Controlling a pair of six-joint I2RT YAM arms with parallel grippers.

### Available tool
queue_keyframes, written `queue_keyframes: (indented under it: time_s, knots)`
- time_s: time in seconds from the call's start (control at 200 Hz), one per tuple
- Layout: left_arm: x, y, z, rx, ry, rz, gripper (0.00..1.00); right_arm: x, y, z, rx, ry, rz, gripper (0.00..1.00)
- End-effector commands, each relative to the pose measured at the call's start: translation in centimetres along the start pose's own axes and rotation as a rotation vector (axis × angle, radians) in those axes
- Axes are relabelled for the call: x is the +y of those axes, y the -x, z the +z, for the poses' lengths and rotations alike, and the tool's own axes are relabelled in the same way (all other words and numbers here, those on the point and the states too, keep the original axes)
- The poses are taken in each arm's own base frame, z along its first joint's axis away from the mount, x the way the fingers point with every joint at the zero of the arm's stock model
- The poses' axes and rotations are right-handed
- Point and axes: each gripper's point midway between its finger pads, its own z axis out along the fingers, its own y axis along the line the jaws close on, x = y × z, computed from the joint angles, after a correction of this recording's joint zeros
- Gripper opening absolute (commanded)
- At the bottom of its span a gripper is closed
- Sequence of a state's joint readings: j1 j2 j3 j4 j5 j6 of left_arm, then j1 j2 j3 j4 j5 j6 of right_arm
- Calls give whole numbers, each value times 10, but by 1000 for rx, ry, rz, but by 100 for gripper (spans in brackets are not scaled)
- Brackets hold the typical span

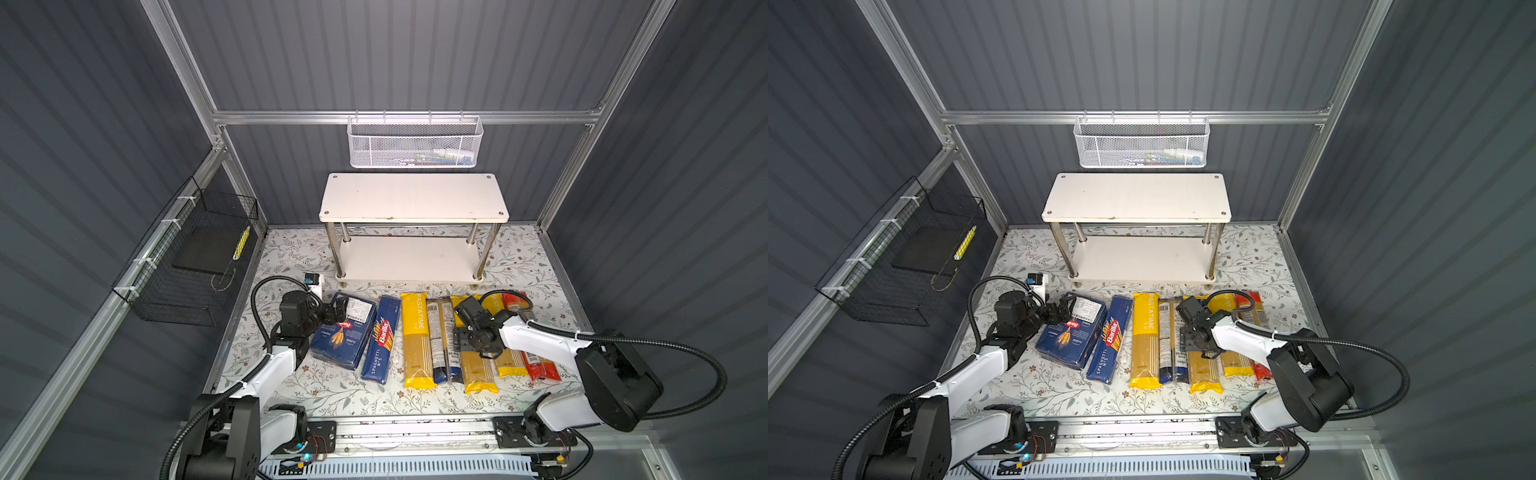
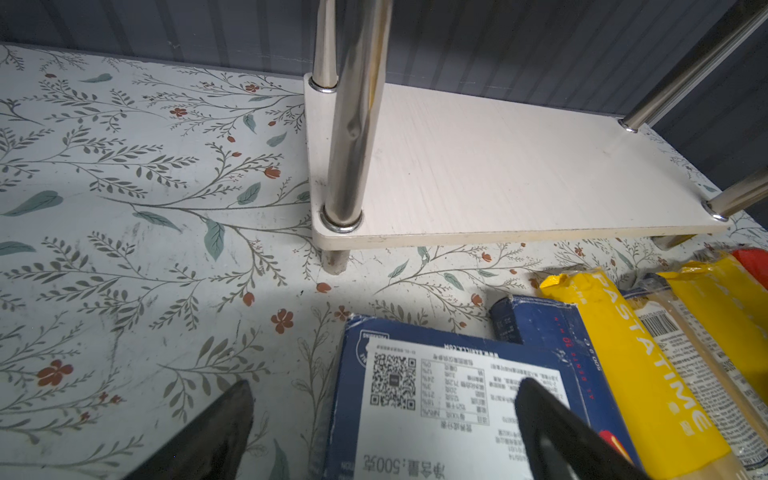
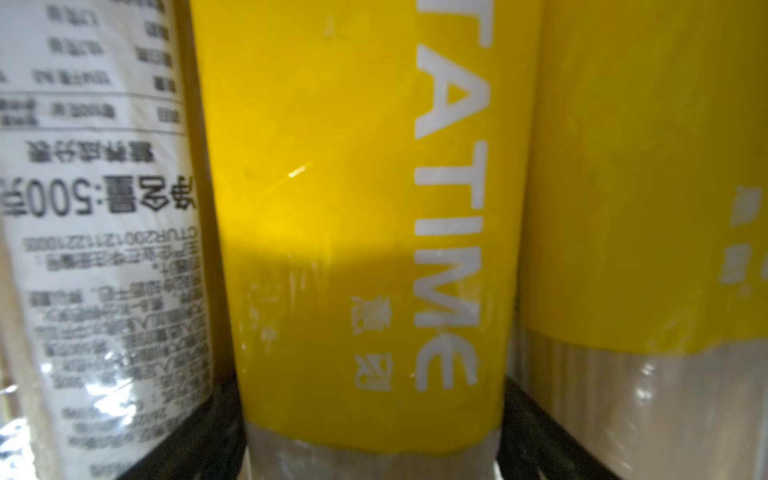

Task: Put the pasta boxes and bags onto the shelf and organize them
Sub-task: 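Lower the right gripper onto a yellow PASTATIME bag and close on it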

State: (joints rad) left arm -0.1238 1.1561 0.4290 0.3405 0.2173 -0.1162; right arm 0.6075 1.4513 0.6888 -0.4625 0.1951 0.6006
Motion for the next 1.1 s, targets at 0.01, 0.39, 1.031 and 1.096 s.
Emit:
queue_keyframes:
  time_s: [0.01, 0.39, 1.031, 1.096]
  knots:
    - [-1, 7, 0, -15, 3, 8, 99, 5, -15, 4, 37, 12, 5, 87]
    - [-1, 7, -1, -19, 2, 9, 99, -6, -19, 12, 69, -65, -2, 94]
    - [0, 7, -2, -19, 8, 5, 99, -13, -28, 23, 134, -138, 29, 89]
    - [0, 7, -1, -19, 9, 5, 99, -16, -31, 21, 150, -160, 36, 87]
